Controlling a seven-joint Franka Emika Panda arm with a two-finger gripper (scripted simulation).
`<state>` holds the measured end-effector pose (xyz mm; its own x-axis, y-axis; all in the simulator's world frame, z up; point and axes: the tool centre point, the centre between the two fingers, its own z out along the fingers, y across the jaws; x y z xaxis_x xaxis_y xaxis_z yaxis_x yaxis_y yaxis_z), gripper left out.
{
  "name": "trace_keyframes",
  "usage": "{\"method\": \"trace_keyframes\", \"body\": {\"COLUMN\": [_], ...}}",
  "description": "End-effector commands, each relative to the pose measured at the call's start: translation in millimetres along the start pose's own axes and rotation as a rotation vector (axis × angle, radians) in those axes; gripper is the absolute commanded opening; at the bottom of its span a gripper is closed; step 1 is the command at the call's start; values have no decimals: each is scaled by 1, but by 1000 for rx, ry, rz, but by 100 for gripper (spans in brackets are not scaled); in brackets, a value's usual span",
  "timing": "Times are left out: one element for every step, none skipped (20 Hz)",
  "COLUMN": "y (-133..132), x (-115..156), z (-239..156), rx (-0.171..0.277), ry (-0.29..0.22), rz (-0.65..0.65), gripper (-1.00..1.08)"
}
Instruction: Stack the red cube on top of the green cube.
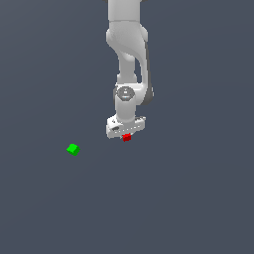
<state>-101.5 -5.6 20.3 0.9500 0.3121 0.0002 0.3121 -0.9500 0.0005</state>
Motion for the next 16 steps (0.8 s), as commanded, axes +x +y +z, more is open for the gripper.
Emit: {"method": "trace_keyframes", "body": {"y": [-1,0,0,0,0,0,0,0,0,0,0,0,0,-1,-1,-1], "x": [0,0,0,0,0,0,0,0,0,0,-1,-1,-1,-1,-1,-1], "z": [0,0,0,-1,-2,-4,-6,-9,-12,-16,-20,-25,-31,-36,-43,-50], "rx": [0,0,0,0,0,0,0,0,0,0,0,0,0,0,0,0], "ry": [0,0,0,0,0,0,0,0,0,0,0,0,0,0,0,0], "rz": [-2,0,0,0,0,0,0,0,0,0,0,0,0,-1,-1,-1], "gripper": [-100,-100,-100,-100,-100,-100,-100,-100,-100,-100,-100,-100,-100,-100,-100,-100]}}
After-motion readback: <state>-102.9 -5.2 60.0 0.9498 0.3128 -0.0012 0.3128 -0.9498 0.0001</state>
